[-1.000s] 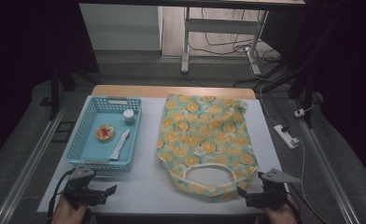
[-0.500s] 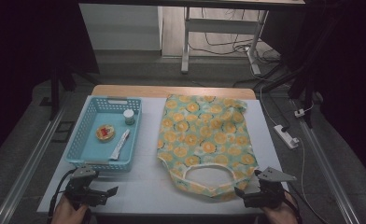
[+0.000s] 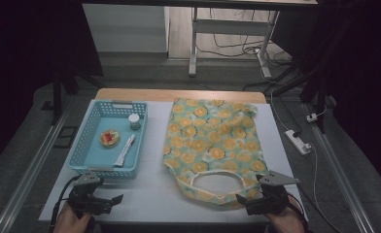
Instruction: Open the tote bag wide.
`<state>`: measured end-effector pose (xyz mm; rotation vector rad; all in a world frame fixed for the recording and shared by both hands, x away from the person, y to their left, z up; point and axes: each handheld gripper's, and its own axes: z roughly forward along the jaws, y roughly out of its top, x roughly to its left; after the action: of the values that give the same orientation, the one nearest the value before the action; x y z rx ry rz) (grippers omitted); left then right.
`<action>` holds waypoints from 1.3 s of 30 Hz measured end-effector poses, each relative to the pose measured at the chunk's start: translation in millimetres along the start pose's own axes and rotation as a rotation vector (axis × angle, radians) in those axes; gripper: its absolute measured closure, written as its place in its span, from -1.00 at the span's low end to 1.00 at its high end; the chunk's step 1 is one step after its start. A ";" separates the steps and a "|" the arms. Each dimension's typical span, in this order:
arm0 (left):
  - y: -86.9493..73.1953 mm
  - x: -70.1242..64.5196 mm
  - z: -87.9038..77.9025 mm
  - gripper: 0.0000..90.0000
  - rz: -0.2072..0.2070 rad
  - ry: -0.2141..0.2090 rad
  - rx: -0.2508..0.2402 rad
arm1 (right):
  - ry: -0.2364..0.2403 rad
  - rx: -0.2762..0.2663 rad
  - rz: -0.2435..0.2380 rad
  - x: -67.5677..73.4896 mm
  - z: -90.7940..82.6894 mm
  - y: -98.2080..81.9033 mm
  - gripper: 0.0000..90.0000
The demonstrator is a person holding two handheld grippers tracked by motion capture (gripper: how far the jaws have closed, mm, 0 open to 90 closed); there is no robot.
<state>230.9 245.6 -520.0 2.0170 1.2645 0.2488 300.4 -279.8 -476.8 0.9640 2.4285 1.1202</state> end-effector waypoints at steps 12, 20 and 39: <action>-0.3 0.1 -0.3 -0.99 0.001 0.000 -0.002 | 0.080 0.048 -0.031 16.1 18.6 13.8 -1.00; -0.9 0.0 -1.3 -0.99 -0.001 -0.003 -0.012 | 0.133 0.091 -0.075 33.2 36.2 19.3 -1.00; -0.9 -0.7 -1.1 -0.99 0.009 -0.004 -0.011 | 0.182 0.177 -0.183 63.7 70.9 17.8 -0.89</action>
<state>229.4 245.7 -519.7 2.0134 1.2495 0.2555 298.2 -188.4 -509.0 0.6950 2.7361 0.9806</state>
